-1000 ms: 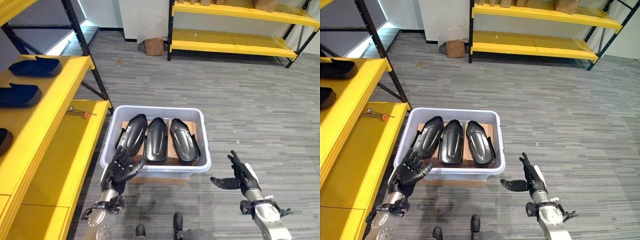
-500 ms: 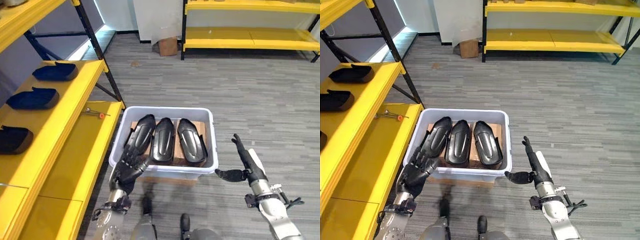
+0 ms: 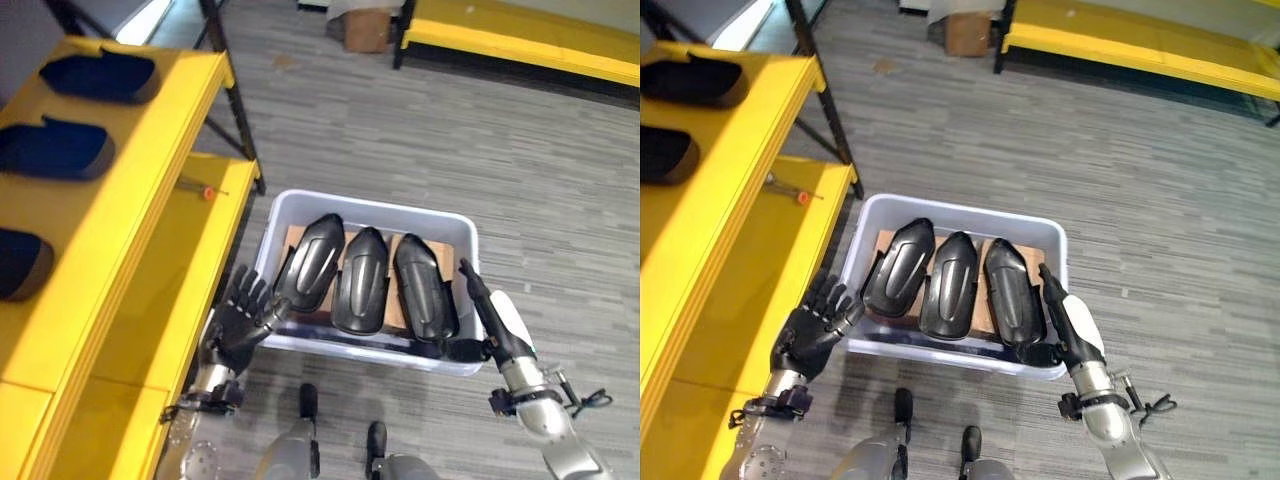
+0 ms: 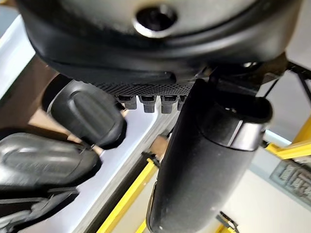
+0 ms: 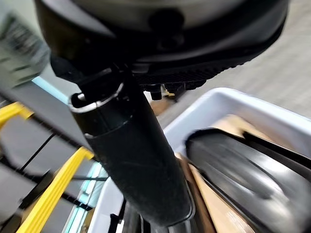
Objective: Move parts from the plastic box to the shelf.
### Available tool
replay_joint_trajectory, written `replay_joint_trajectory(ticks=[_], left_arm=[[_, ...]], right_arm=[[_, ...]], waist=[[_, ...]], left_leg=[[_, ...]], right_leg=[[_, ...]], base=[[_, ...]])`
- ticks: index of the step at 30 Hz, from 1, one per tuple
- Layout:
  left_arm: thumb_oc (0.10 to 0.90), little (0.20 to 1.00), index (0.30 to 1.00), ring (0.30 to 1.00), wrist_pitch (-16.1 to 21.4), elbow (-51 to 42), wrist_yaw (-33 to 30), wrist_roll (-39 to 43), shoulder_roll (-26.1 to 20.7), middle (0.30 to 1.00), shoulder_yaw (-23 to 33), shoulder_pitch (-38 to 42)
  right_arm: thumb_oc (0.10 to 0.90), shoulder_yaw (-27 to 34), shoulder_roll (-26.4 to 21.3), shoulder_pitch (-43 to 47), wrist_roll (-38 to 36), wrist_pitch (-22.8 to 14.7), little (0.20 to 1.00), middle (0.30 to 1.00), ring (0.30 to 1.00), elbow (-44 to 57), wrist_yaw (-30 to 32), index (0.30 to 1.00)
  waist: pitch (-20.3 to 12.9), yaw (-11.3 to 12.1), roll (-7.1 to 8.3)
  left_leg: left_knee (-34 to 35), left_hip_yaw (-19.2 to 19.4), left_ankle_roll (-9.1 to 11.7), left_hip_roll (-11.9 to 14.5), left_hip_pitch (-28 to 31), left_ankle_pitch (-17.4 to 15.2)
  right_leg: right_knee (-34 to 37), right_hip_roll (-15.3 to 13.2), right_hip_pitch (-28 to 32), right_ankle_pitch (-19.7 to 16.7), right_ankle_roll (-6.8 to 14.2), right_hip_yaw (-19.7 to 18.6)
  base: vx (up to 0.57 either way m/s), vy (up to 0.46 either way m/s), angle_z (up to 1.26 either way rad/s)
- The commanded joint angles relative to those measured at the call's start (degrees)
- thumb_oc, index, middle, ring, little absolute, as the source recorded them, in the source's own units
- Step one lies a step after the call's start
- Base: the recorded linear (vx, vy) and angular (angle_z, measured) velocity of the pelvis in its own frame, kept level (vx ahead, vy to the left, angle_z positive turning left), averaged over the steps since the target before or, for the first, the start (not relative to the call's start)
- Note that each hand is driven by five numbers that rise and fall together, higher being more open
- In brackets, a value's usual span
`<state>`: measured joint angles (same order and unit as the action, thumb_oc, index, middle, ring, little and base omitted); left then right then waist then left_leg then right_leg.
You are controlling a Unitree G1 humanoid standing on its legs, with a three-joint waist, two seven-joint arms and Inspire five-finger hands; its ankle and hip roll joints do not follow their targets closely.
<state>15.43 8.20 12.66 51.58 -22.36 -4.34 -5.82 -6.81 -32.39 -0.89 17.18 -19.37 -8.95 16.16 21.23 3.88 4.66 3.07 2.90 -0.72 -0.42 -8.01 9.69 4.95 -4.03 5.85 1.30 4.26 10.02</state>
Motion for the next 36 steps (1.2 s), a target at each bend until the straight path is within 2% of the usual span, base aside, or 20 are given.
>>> replay_joint_trajectory(ticks=[1, 5, 7, 9, 15, 17, 19, 23, 27, 29, 31, 33, 36], left_arm=[[0.9, 1.0, 1.0, 1.0, 4.1, -5.6, 0.9, 2.5, -0.2, 1.0, 0.4, 1.4], [0.9, 1.0, 1.0, 1.0, 2.7, -7.7, 2.5, 4.4, -1.5, 1.0, 0.0, 2.7], [0.9, 1.0, 1.0, 1.0, -1.3, -8.2, 4.8, 9.7, -1.8, 1.0, -0.5, 3.8], [0.9, 1.0, 1.0, 1.0, -2.8, -8.3, 6.7, 11.9, -2.1, 1.0, -1.2, 4.2], [0.9, 1.0, 1.0, 1.0, -2.1, -9.6, 5.5, 10.7, -3.5, 1.0, -2.3, 5.4], [0.9, 1.0, 1.0, 1.0, -2.2, -9.5, 5.4, 10.5, -4.2, 1.0, -2.2, 5.8], [0.9, 1.0, 1.0, 1.0, -2.0, -9.2, 5.8, 10.3, -4.7, 1.0, -1.6, 6.4], [0.9, 1.0, 1.0, 1.0, -2.1, -9.1, 6.7, 9.8, -5.2, 1.0, -0.8, 6.4], [0.9, 1.0, 1.0, 1.0, -2.2, -9.6, 7.3, 8.7, -5.5, 1.0, -0.3, 6.2], [0.9, 1.0, 1.0, 1.0, -2.7, -9.9, 7.0, 8.3, -5.6, 1.0, -0.1, 6.6], [0.9, 1.0, 1.0, 1.0, -3.2, -10.0, 7.0, 7.8, -5.6, 1.0, -0.2, 6.9], [0.9, 1.0, 1.0, 1.0, -3.8, -10.2, 6.8, 7.3, -5.5, 1.0, -0.1, 7.2], [0.9, 1.0, 1.0, 1.0, -4.5, -10.0, 6.5, 6.5, -5.3, 1.0, -0.3, 7.9]], right_arm=[[0.9, 1.6, -5.2, 5.7, 3.9, -2.6, 1.0, 1.0, 1.0, 5.6, 7.5, 1.0], [0.9, -0.1, -7.4, 9.8, 2.1, -0.7, 1.0, 1.0, 1.0, 5.4, 4.9, 1.0], [0.9, -1.5, -9.0, 12.6, 3.7, 0.3, 1.0, 1.0, 1.0, 4.3, 4.4, 1.0], [0.9, -2.5, -10.3, 15.1, 3.3, 0.6, 1.0, 1.0, 1.0, 2.9, 3.0, 1.0], [0.9, -4.5, -12.5, 19.1, 5.6, 2.9, 1.0, 1.0, 1.0, 0.9, 0.2, 1.0], [0.9, -7.0, -13.2, 21.1, 6.5, 4.6, 1.0, 1.0, 1.0, -1.7, -1.5, 1.0], [0.9, -9.9, -14.0, 23.4, 10.4, 5.4, 1.0, 1.0, 1.0, -4.7, -2.8, 1.0], [0.9, -11.9, -15.1, 23.5, 11.9, 6.0, 1.0, 1.0, 1.0, -5.5, -5.3, 1.0], [0.9, -13.0, -15.5, 22.3, 9.9, 7.9, 1.0, 1.0, 1.0, -6.4, -7.7, 1.0], [0.9, -13.7, -15.0, 21.9, 8.5, 9.9, 1.0, 1.0, 1.0, -7.8, -7.5, 1.0], [0.9, -14.0, -13.9, 21.8, 6.0, 12.0, 1.0, 1.0, 1.0, -9.6, -10.1, 1.0], [0.9, -14.6, -12.9, 21.9, 6.0, 11.7, 1.0, 1.0, 1.0, -11.1, -13.0, 1.0], [0.9, -15.8, -12.1, 22.3, 7.0, 12.6, 1.0, 1.0, 1.0, -13.2, -14.1, 1.0]], waist=[[-2.3, 0.0, 0.07], [-0.1, 1.0, -0.15], [1.4, 1.5, -0.41], [2.3, 1.7, -0.45], [4.0, 2.0, -0.29], [5.2, 2.6, -0.03], [6.4, 3.1, 0.14], [7.3, 3.2, 0.69], [8.1, 3.4, 1.15], [8.6, 3.5, 1.37], [8.6, 3.5, 1.42], [8.6, 3.6, 1.31], [8.6, 3.8, 1.03]], left_leg=[[-5.2, 0.3, 2.9, 2.9, -6.6, -6.3], [-6.9, -0.7, 3.0, 2.8, -9.4, -6.1], [-7.7, -1.1, 3.2, 3.1, -10.6, -5.9], [-8.5, -1.3, 3.5, 3.2, -11.7, -5.7], [-8.6, -1.6, 3.6, 3.3, -13.7, -5.2], [-7.9, -1.4, 3.9, 3.6, -14.5, -4.6], [-7.8, -1.7, 4.0, 3.9, -15.9, -4.1], [-8.4, -1.9, 4.2, 4.4, -16.8, -4.0], [-8.8, -2.1, 4.5, 4.9, -17.6, -3.9], [-8.5, -2.3, 4.6, 5.1, -17.8, -3.7], [-8.5, -2.5, 4.6, 5.1, -18.3, -3.7], [-8.2, -2.6, 4.6, 5.1, -18.7, -3.7], [-8.2, -2.8, 4.7, 5.1, -19.0, -3.6]], right_leg=[[-5.5, 1.7, -1.6, 4.3, -1.7, 0.6], [-7.8, 1.9, -3.4, 5.4, -2.0, 0.2], [-9.9, 2.3, -4.4, 6.7, -2.5, 0.3], [-10.8, 2.7, -4.6, 7.6, -3.0, 0.2], [-11.7, 3.7, -6.0, 8.7, -3.8, 0.0], [-12.1, 4.4, -7.0, 9.2, -4.2, 0.3], [-13.6, 5.1, -8.9, 9.8, -4.8, 0.6], [-15.3, 5.5, -10.5, 10.4, -5.2, 0.8], [-16.6, 5.8, -11.9, 10.7, -5.5, 1.3], [-17.3, 6.1, -12.6, 10.7, -5.6, 1.4], [-18.1, 6.4, -13.7, 10.9, -5.8, 1.5], [-18.7, 6.5, -14.8, 11.0, -5.9, 1.6], [-19.5, 6.4, -15.7, 11.1, -5.9, 2.1]], base=[[-0.06, -0.037, 0.14], [-0.1, -0.046, 0.1], [-0.09, -0.015, 0.16], [-0.07, -0.015, 0.04], [-0.1, -0.028, 0.03], [-0.15, -0.073, 0.01], [-0.15, -0.076, 0.02], [-0.07, -0.06, 0.01], [-0.06, -0.058, 0.07], [-0.05, -0.066, 0.08], [-0.03, -0.046, -0.01], [-0.01, -0.016, 0.0], [0.0, -0.013, 0.01]])
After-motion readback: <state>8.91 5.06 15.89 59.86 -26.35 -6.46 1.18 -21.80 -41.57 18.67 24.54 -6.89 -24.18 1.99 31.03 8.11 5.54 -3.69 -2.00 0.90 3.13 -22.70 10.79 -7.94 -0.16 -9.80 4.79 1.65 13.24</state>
